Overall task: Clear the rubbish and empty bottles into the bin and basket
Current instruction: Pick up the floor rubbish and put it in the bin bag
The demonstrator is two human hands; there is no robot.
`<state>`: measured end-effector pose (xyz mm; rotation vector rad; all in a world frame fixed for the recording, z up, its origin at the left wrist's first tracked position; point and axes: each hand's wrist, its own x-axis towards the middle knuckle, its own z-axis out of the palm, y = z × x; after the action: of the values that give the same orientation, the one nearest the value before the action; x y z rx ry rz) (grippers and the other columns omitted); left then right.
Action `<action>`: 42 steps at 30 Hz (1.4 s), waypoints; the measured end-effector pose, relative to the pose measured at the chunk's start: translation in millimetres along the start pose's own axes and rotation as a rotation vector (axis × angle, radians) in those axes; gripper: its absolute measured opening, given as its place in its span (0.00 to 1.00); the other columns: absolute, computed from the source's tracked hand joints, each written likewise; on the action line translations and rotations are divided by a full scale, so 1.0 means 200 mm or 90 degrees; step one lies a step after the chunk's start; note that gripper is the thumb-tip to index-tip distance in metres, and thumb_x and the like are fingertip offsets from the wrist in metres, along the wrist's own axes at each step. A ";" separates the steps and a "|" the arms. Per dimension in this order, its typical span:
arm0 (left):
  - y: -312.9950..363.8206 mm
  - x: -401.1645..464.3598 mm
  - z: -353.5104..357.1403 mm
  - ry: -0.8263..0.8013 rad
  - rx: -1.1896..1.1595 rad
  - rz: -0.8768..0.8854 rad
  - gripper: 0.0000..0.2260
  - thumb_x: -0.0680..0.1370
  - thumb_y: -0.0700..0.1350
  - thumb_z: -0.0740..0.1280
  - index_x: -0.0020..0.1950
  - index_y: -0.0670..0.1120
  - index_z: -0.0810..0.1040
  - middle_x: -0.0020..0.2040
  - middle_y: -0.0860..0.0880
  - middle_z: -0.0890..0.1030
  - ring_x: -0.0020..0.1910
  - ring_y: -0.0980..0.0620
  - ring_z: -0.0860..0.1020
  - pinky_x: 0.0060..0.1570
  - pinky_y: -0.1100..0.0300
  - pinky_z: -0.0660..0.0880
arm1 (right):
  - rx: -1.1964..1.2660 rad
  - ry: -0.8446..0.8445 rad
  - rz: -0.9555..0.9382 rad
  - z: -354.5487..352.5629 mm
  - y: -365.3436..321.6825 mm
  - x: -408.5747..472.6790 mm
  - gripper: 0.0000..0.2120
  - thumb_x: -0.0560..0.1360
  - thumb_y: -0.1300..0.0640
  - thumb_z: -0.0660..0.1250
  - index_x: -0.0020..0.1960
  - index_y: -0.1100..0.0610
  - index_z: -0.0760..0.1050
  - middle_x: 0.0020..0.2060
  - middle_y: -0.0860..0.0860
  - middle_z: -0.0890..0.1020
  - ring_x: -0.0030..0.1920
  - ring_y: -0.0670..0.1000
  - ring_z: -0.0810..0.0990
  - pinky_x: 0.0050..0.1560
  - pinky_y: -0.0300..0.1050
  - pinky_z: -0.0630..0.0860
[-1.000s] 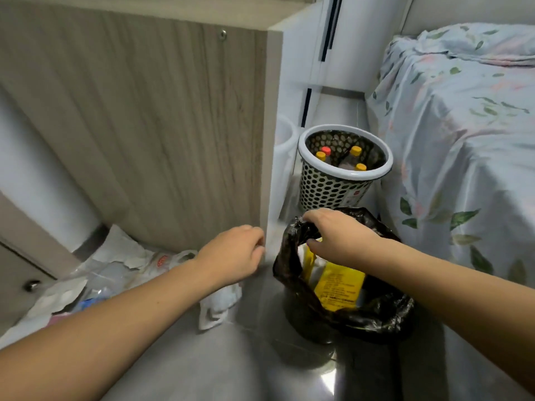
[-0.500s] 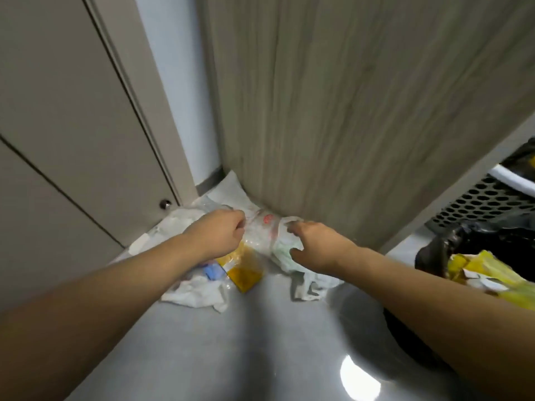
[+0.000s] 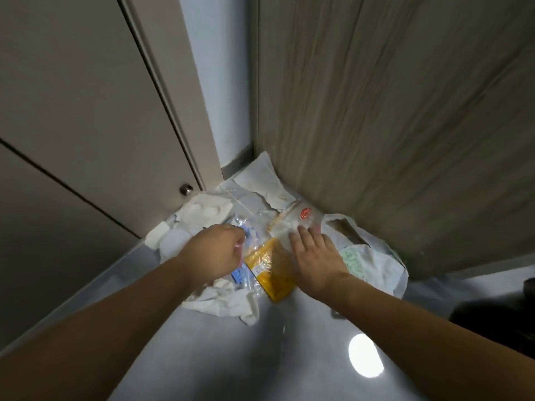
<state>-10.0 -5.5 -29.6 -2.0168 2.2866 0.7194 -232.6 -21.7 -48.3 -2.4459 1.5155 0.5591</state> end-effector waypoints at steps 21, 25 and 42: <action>0.26 0.15 0.34 -0.009 0.236 -0.006 0.29 0.72 0.64 0.64 0.66 0.48 0.68 0.59 0.48 0.72 0.61 0.46 0.69 0.61 0.51 0.63 | 0.332 0.342 0.115 -0.36 0.37 0.05 0.12 0.79 0.55 0.56 0.40 0.58 0.73 0.33 0.56 0.79 0.35 0.61 0.78 0.35 0.55 0.76; 0.32 0.22 0.39 0.021 0.280 -0.079 0.31 0.72 0.61 0.67 0.68 0.46 0.64 0.62 0.47 0.71 0.61 0.46 0.68 0.60 0.52 0.62 | 0.331 0.305 0.117 -0.36 0.36 -0.03 0.12 0.79 0.54 0.56 0.43 0.57 0.74 0.35 0.55 0.79 0.37 0.61 0.78 0.37 0.54 0.76; 0.82 -0.02 -0.51 -0.093 -0.352 0.069 0.03 0.74 0.36 0.69 0.44 0.44 0.78 0.38 0.44 0.80 0.37 0.49 0.76 0.36 0.58 0.73 | 0.366 0.131 0.047 -0.89 0.70 -0.82 0.10 0.74 0.55 0.64 0.38 0.61 0.75 0.30 0.49 0.75 0.33 0.48 0.74 0.33 0.42 0.69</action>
<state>-133.6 -25.4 117.6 -1.9319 2.3031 1.5974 -387.1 -17.4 185.5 -2.0469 1.5710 -0.1200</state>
